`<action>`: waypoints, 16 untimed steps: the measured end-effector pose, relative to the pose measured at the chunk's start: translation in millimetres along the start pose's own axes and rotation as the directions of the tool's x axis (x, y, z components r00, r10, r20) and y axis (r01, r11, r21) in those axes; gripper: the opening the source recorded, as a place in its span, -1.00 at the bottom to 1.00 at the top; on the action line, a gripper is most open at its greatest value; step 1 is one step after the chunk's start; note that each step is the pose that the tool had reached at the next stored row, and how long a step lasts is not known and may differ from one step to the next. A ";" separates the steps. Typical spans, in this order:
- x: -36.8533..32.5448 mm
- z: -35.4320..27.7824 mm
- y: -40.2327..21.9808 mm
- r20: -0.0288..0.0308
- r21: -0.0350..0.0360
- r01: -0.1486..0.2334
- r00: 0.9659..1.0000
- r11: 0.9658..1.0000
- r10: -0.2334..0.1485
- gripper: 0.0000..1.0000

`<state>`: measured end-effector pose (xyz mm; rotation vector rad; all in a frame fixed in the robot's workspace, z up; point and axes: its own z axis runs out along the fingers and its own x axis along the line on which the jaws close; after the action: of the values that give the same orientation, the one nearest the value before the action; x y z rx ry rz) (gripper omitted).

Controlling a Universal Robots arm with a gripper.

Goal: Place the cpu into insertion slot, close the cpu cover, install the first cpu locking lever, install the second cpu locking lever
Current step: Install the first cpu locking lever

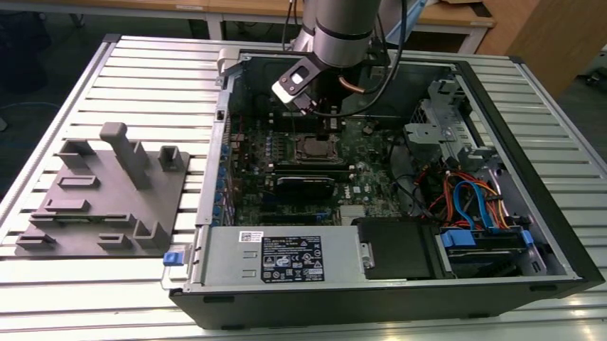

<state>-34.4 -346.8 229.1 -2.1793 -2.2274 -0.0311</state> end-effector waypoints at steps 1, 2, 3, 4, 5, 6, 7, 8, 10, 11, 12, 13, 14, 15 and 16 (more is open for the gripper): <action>0.0 0.0 0.0 0.000 0.000 0.002 1.000 1.000 -0.002 -0.80; 0.0 0.0 0.0 0.000 0.000 0.009 1.000 1.000 -0.009 -0.80; 0.0 0.0 0.0 0.000 0.001 0.020 1.000 1.000 -0.020 -0.80; 0.0 -0.1 0.0 0.000 0.001 0.035 0.999 0.999 -0.035 -0.80; -0.1 -0.1 -0.1 0.000 0.002 0.048 0.999 0.999 -0.048 -0.80; -0.1 -0.1 -0.1 0.000 0.002 0.062 0.998 0.998 -0.062 -0.80; 0.0 0.0 -0.1 0.000 0.003 0.076 0.997 0.997 -0.076 -0.80; 0.0 0.0 -0.1 0.000 0.003 0.090 0.996 0.996 -0.090 -0.80; 0.0 0.0 -0.1 0.000 0.004 0.122 0.992 0.992 -0.122 -0.80; 0.0 0.0 -0.1 0.000 0.004 0.135 0.991 0.991 -0.135 -0.80; 0.0 0.0 -0.1 0.000 0.005 0.143 0.990 0.990 -0.143 -0.80; 0.0 -0.2 -0.1 0.000 0.005 0.147 0.989 0.989 -0.147 -0.80; 0.0 -0.8 -0.1 0.000 0.005 0.149 0.989 0.989 -0.149 -0.80; 0.0 -1.8 -0.1 0.000 0.005 0.151 0.988 0.988 -0.151 -0.80; 0.1 -2.8 -0.2 0.000 0.005 0.154 0.988 0.988 -0.154 -0.80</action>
<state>-34.6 -346.9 231.9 -1.9996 -2.3880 -0.0281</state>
